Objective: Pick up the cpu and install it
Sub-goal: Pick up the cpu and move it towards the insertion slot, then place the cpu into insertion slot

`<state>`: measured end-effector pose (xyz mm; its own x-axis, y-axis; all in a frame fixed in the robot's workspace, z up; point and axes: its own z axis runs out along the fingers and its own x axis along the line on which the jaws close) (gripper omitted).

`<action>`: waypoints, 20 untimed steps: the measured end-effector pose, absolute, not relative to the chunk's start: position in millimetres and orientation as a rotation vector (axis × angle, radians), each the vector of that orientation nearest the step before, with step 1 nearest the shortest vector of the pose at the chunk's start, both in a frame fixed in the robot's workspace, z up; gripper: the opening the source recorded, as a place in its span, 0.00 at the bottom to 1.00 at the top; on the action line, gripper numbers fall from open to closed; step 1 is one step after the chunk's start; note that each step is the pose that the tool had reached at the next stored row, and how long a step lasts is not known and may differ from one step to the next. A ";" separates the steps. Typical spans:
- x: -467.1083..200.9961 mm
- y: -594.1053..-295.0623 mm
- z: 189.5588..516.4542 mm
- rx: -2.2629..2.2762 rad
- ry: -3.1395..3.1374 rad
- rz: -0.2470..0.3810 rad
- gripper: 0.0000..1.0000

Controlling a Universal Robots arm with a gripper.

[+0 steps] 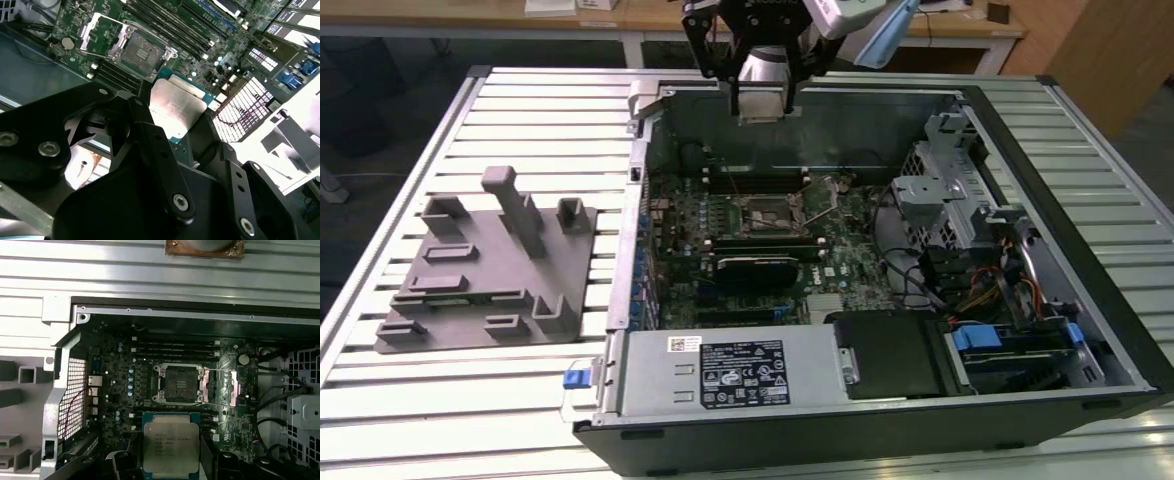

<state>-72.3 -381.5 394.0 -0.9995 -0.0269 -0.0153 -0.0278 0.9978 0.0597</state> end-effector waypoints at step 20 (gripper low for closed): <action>-68.5 -381.3 391.3 0.135 3.119 0.090 0.55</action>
<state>-68.5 -381.3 391.3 -0.9961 0.0867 -0.0160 0.0857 0.9946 0.0583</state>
